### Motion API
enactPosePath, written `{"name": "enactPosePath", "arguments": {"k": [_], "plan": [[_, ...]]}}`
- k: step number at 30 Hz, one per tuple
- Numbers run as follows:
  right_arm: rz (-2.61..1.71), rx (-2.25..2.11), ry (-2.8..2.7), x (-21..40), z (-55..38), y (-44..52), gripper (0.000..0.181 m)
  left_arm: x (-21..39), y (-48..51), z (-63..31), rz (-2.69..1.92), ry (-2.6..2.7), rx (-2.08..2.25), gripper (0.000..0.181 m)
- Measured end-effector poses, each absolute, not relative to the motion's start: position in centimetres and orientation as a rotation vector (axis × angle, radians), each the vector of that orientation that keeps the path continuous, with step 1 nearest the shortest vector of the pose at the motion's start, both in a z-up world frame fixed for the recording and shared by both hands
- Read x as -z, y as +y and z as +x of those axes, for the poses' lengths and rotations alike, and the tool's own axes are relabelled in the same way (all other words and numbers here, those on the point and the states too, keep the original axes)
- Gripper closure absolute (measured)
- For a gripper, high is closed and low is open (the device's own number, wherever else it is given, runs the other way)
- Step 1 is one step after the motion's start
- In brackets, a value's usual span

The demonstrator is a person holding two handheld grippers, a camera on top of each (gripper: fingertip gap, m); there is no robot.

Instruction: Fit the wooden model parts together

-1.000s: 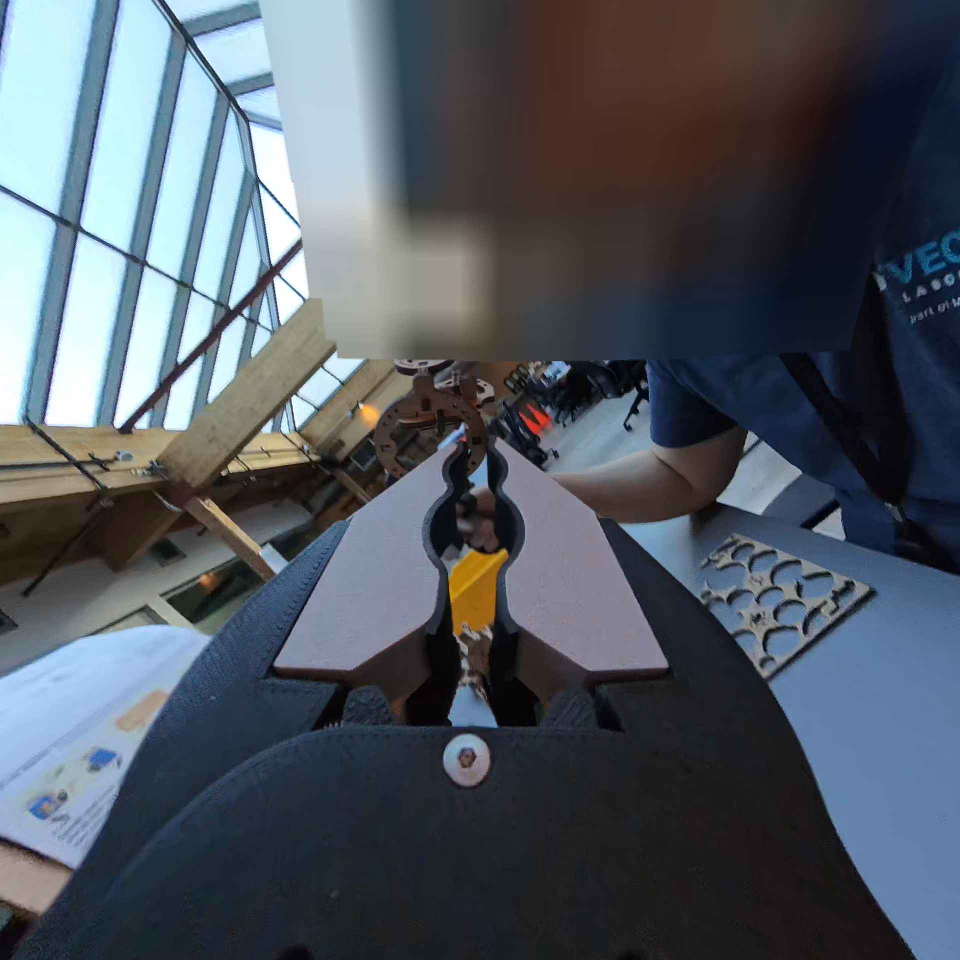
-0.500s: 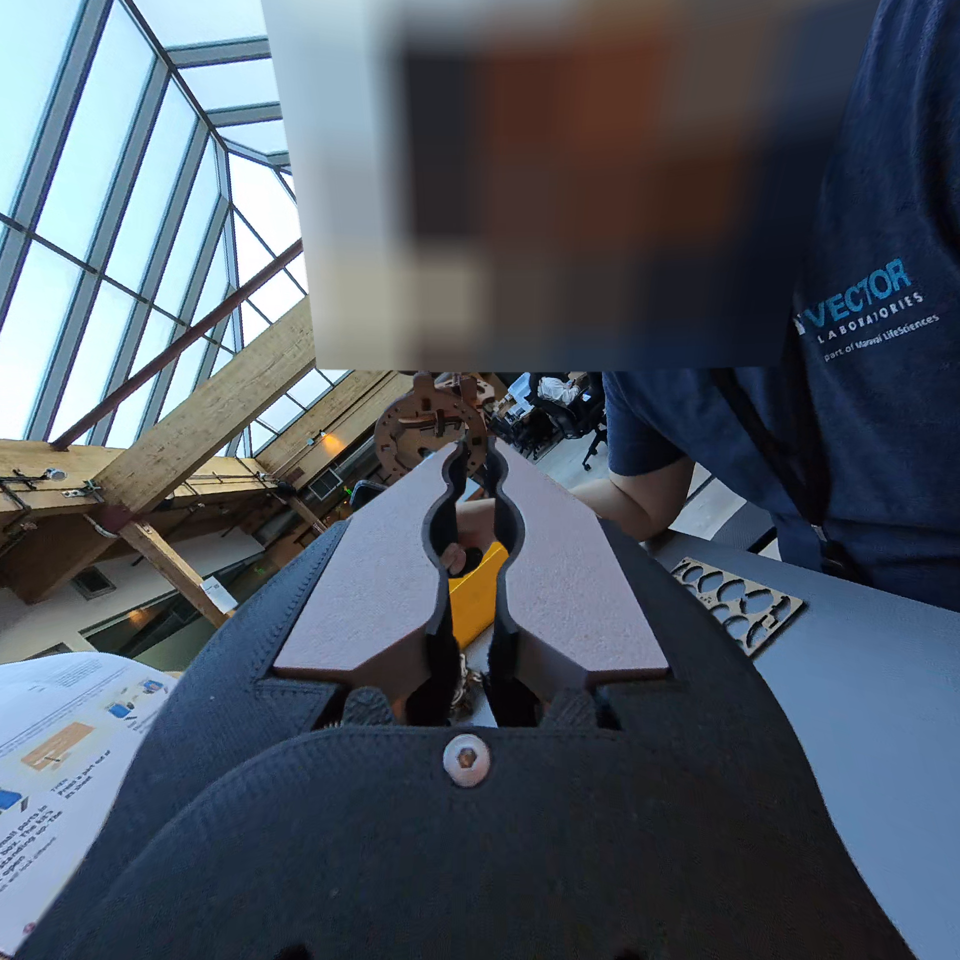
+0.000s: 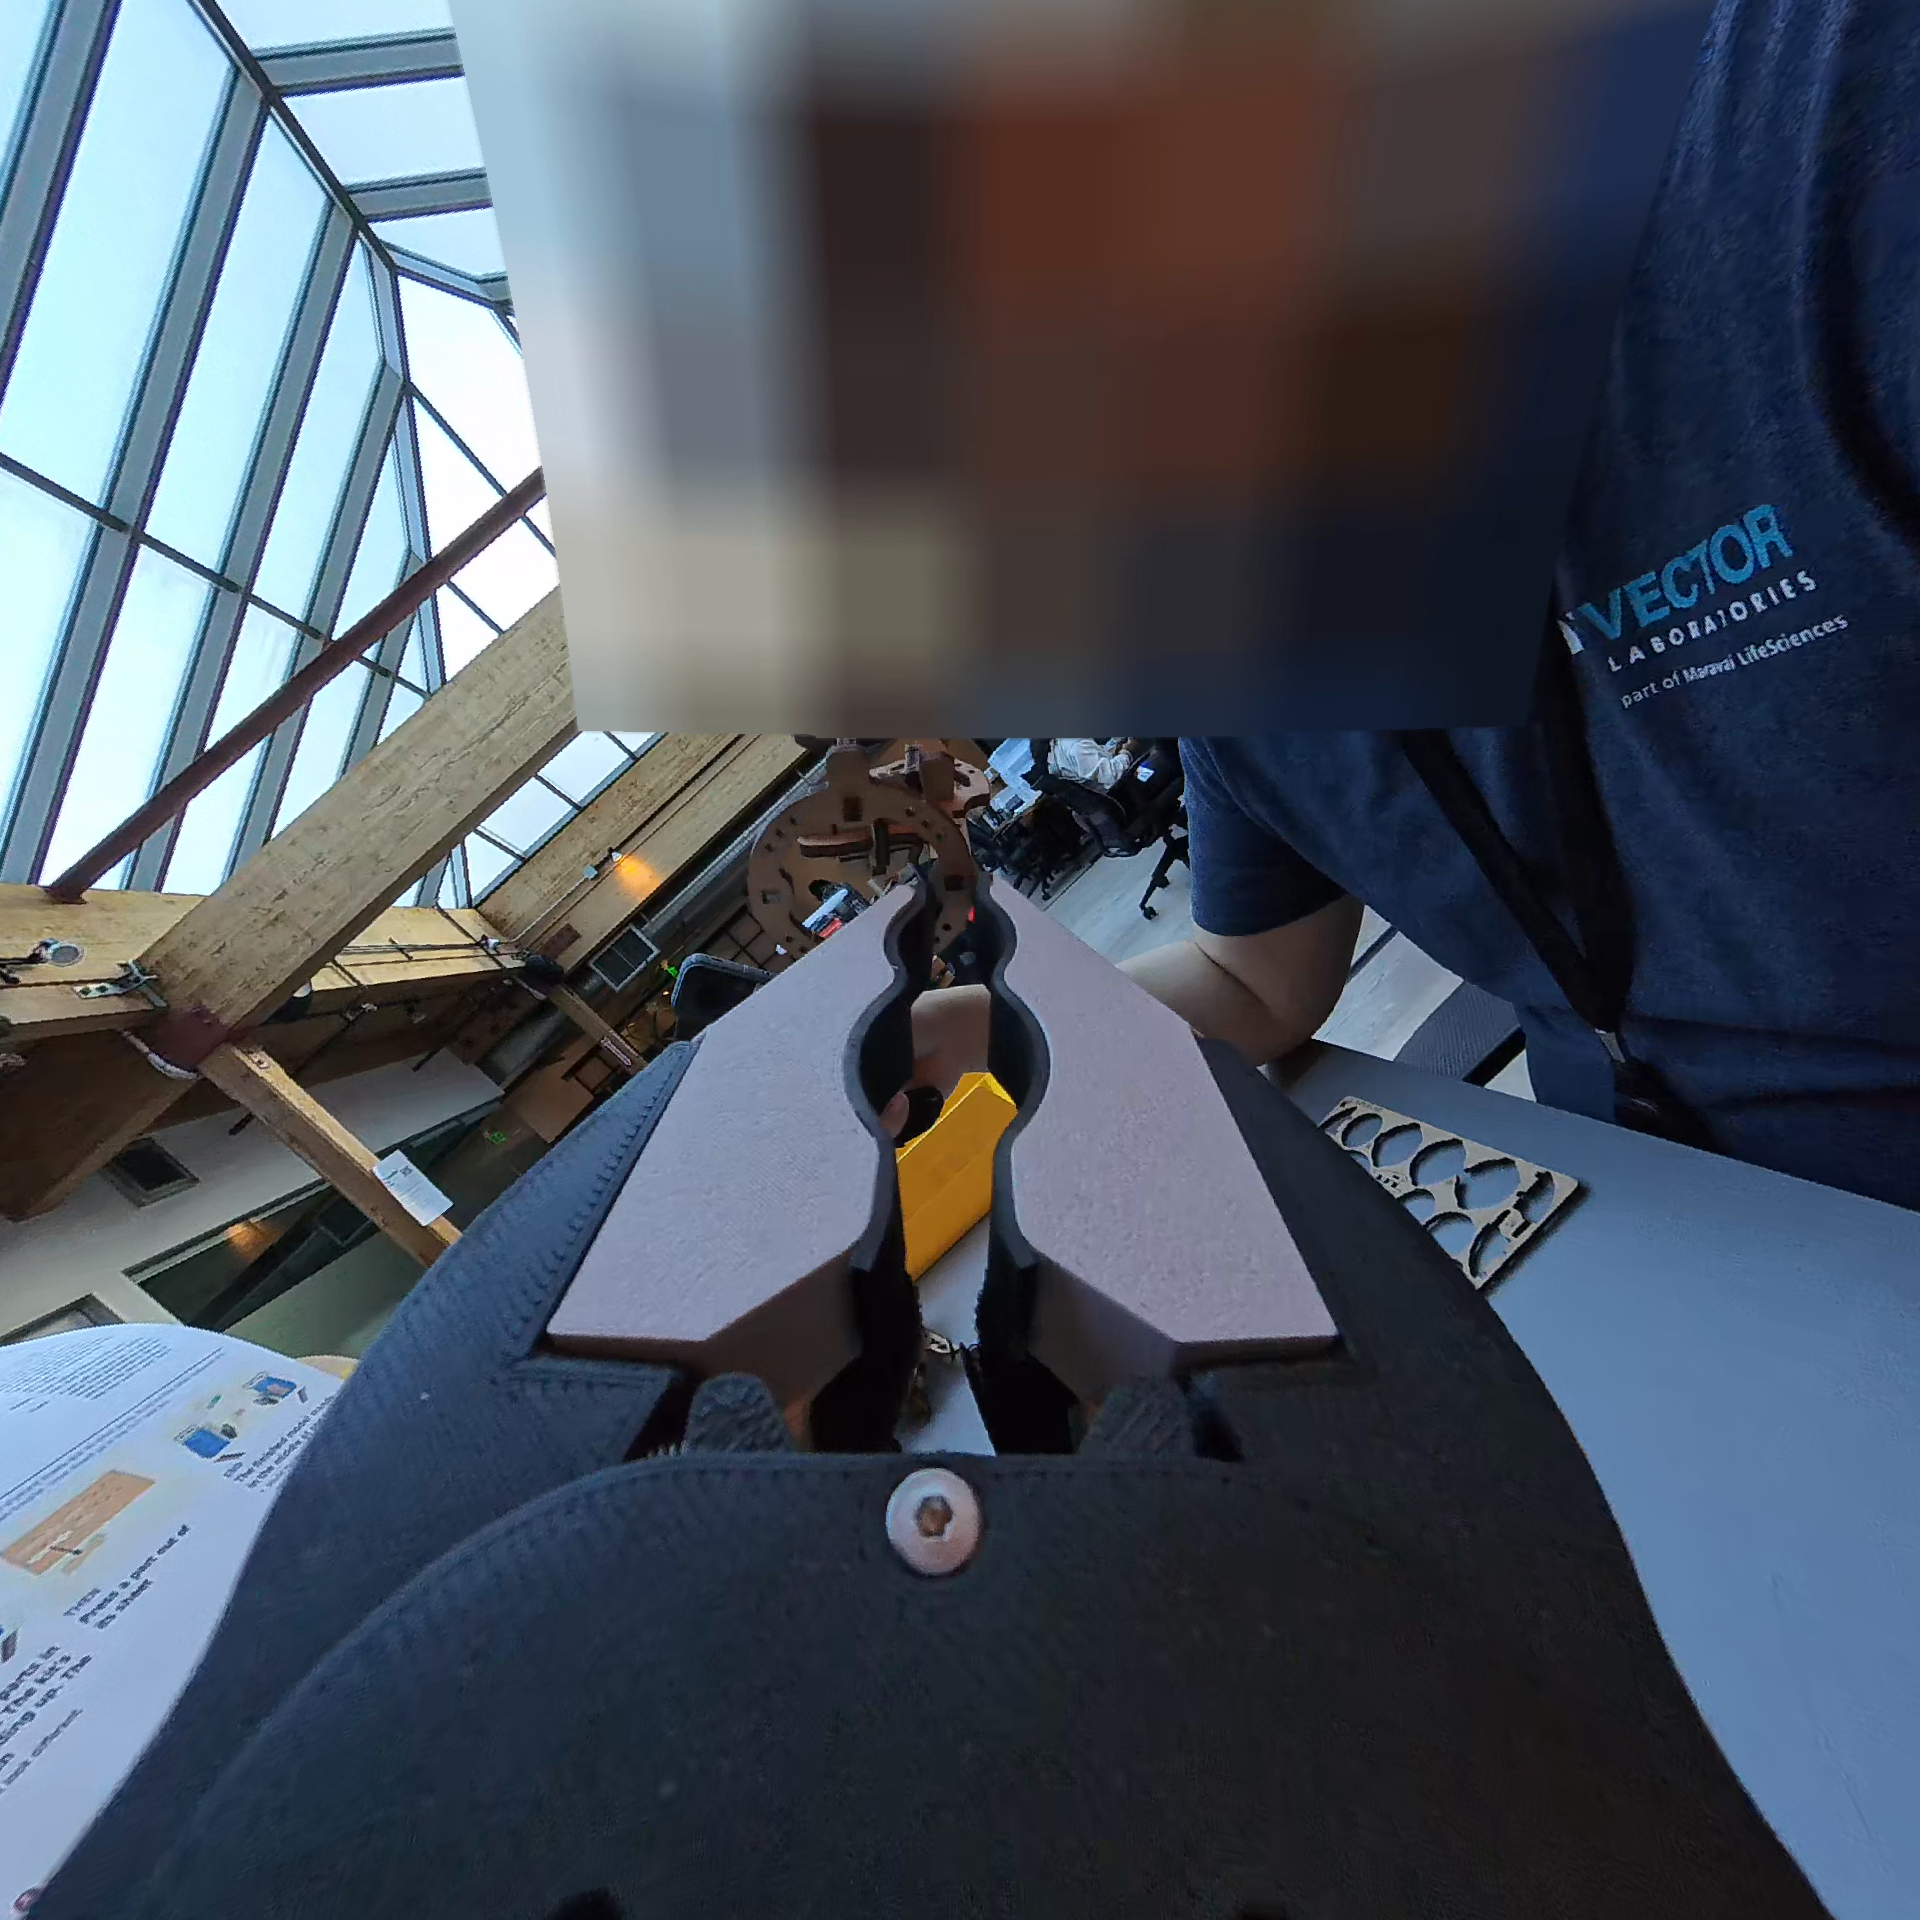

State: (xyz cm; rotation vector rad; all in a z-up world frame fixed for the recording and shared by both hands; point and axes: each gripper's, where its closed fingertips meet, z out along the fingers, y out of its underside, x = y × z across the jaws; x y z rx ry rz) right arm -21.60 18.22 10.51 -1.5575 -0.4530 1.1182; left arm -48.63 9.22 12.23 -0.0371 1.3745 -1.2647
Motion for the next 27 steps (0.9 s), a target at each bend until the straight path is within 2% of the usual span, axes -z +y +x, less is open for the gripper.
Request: {"name": "enactPosePath", "arguments": {"k": [27], "plan": [[-1.556, -1.117, -0.456, -10.59, -21.67, 18.11, 0.160, -12.48, 8.99, -48.89, -0.021, 1.367, 1.261, 0.176]]}}
